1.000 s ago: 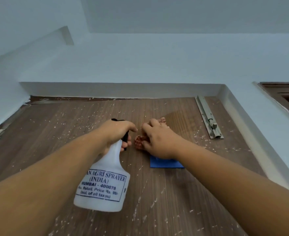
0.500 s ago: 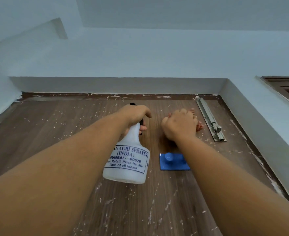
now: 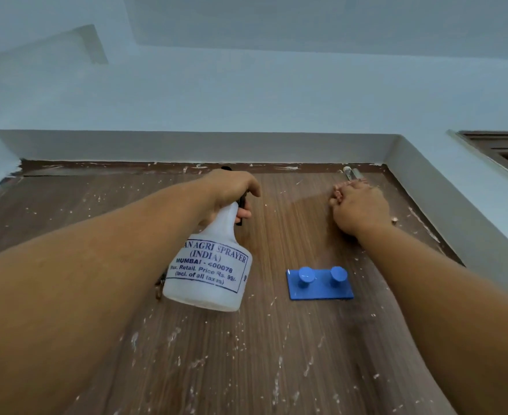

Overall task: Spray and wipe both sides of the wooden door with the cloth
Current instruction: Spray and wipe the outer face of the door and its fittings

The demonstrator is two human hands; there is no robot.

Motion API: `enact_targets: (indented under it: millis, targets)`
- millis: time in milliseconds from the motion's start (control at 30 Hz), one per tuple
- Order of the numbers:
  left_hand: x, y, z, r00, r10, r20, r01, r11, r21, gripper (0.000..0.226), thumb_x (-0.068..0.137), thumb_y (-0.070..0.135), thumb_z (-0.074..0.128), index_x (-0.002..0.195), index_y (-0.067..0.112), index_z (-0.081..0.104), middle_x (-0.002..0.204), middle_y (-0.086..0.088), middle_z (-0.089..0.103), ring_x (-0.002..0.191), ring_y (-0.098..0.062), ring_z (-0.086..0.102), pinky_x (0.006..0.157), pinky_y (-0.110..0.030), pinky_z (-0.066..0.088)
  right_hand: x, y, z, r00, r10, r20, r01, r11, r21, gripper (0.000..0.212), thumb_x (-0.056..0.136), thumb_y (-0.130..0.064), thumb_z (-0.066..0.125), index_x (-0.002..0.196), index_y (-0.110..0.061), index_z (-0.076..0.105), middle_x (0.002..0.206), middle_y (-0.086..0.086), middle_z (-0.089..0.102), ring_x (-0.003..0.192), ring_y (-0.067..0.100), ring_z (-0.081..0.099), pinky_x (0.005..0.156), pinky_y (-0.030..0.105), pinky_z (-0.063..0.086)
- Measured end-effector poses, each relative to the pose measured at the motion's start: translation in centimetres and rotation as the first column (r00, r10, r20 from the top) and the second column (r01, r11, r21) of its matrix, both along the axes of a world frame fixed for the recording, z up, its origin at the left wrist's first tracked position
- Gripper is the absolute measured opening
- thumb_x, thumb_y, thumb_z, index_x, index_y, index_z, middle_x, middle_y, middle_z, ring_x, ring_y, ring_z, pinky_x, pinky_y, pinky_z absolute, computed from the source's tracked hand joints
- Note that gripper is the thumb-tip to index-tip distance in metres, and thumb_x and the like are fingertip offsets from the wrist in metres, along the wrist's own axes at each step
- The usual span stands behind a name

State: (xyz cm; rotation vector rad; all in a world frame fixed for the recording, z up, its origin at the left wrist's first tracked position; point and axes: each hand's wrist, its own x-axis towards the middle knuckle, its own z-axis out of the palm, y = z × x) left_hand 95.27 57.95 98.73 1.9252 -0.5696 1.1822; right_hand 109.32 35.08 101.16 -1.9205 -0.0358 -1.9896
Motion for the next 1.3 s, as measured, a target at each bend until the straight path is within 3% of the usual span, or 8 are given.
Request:
enact_targets:
  millis: [133,233,333,500,633,900,1133,1300]
  targets:
    - [0.2,0.0,-0.1,0.998,-0.064,-0.018,0.064,0.998,-0.008,0.010,0.092,0.019,0.062,0.091,0.010,0.058,0.079,-0.007,0.062,0.068,-0.017,0.065,0.050,-0.024,0.045,-1.2,7.3,-1.6,0.980,0.137,0.143,-0.112,0.978,-0.176,0.050,0.099,-0.048,0.031,0.123,-0.016,0.062,0.126,0.011,0.061,0.116,0.030,0.053,0.097,0.041,0.044]
    - [0.4,-0.1,0.1,0.996,-0.083,-0.046,0.082,0.996,-0.024,0.011,0.088,0.018,0.062,0.083,0.009,0.060,0.076,-0.006,0.062,0.063,-0.015,0.061,0.051,-0.023,0.045,-2.6,11.9,-3.7,0.941,0.313,0.127,-0.162,0.751,-0.640,0.041,0.097,-0.034,0.036,0.114,-0.013,0.067,0.118,0.007,0.065,0.107,0.024,0.055,0.096,0.041,0.044]
    - [-0.1,0.2,1.0,0.992,-0.115,-0.047,0.112,0.993,-0.045,0.013,0.087,0.019,0.061,0.081,0.008,0.061,0.074,-0.006,0.062,0.065,-0.015,0.059,0.048,-0.021,0.047,-3.5,10.0,-1.8,0.962,0.273,0.005,-0.172,0.619,-0.766,0.034,0.103,-0.028,0.042,0.128,-0.018,0.063,0.134,0.005,0.057,0.121,0.023,0.050,0.103,0.032,0.034]
    - [-0.9,-0.1,1.1,0.992,-0.123,-0.002,0.123,0.992,-0.025,0.010,0.090,0.017,0.061,0.093,0.007,0.059,0.075,-0.006,0.063,0.062,-0.014,0.063,0.042,-0.016,0.046,-2.5,2.5,2.9,0.988,0.146,-0.048,-0.154,0.952,-0.265,0.042,0.108,-0.025,0.030,0.146,-0.018,0.045,0.155,0.011,0.037,0.140,0.028,0.036,0.116,0.040,0.027]
    - [-0.1,-0.2,0.4,0.994,-0.111,-0.022,0.111,0.994,0.014,0.009,0.090,0.016,0.061,0.093,0.007,0.059,0.072,-0.007,0.064,0.057,-0.013,0.064,0.040,-0.017,0.044,-1.0,2.5,3.7,0.993,0.100,0.061,-0.103,0.993,0.060,0.044,0.102,-0.025,0.031,0.131,0.001,0.051,0.135,0.019,0.051,0.121,0.035,0.050,0.104,0.045,0.042]
    - [-1.5,1.5,1.8,0.988,-0.155,0.009,0.155,0.987,-0.043,0.012,0.090,0.016,0.058,0.082,0.006,0.058,0.071,-0.006,0.059,0.046,-0.010,0.057,0.035,-0.014,0.039,-4.3,14.1,2.4,0.912,0.408,-0.040,-0.334,0.684,-0.649,0.012,0.089,-0.022,0.057,0.100,-0.025,0.056,0.116,0.005,0.063,0.108,0.028,0.056,0.095,0.041,0.047]
    - [-2.0,2.1,1.6,0.999,-0.013,0.042,0.013,1.000,0.001,0.016,0.093,0.016,0.057,0.079,0.008,0.057,0.071,-0.004,0.063,0.044,-0.006,0.060,0.038,-0.012,0.041,-2.1,2.4,6.4,0.995,0.101,0.006,-0.099,0.986,-0.136,0.045,0.101,-0.024,0.040,0.145,-0.017,0.048,0.148,0.014,0.046,0.135,0.031,0.043,0.110,0.036,0.033]
    - [-2.4,3.5,0.6,0.999,-0.025,0.033,0.025,1.000,0.002,0.014,0.093,0.017,0.059,0.083,0.007,0.058,0.073,-0.007,0.063,0.044,-0.007,0.061,0.038,-0.014,0.042,-1.4,5.1,6.5,0.992,0.121,0.026,-0.123,0.990,0.076,0.042,0.099,-0.023,0.038,0.136,-0.005,0.050,0.140,0.020,0.047,0.129,0.037,0.038,0.103,0.046,0.037]
